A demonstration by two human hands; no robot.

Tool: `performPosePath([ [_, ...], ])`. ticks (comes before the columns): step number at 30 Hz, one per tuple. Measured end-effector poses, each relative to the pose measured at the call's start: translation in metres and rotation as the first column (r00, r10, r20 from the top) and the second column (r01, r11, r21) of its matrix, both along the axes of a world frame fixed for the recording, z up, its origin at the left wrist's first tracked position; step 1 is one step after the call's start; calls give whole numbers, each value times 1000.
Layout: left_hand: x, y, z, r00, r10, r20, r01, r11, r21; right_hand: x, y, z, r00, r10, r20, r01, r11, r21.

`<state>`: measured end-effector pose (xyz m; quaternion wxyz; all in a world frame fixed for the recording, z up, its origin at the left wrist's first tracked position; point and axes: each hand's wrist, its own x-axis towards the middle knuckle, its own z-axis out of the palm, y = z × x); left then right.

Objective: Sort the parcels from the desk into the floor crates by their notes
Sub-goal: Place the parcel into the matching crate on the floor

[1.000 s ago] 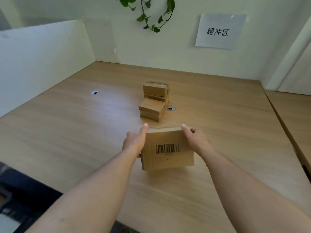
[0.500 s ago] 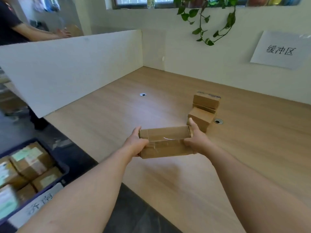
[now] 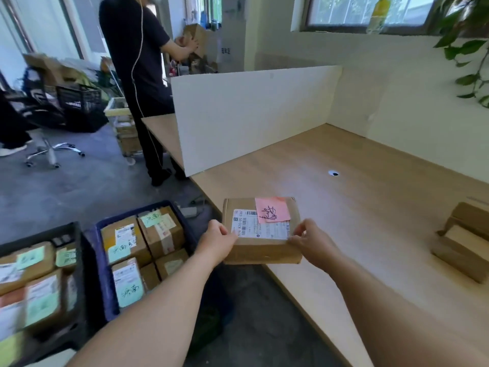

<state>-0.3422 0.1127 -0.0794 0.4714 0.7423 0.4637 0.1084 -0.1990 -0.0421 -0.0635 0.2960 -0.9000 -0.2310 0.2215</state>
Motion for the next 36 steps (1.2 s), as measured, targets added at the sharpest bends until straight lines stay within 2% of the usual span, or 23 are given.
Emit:
performPosePath([
  [9,-92,92,-26,985,159,59,-153,983,-101,-70,117,-10,973,225,-43,-227,973,-34],
  [13,-124,116,-37,968,224,110,-204,965,-165,-89,158,-16,959,285,-4,-284,956,-67],
  [18,-152,134,-51,950,307,49,-293,937,-188,-106,198,-25,906,421,-36,-423,902,-88],
  [22,-169,146,-59,915,404,11,-393,895,-211,-122,228,-42,857,487,-166,-504,859,-85],
  [26,-186,172,-60,871,488,-46,-487,850,-199,-134,267,-57,770,597,-224,-616,787,-22],
  [29,-192,196,-68,848,524,-77,-529,831,-172,-135,295,-75,729,630,-269,-651,759,13],
  [36,-228,214,-105,783,594,-182,-622,756,-204,-163,335,-127,672,625,-398,-704,706,-80],
])
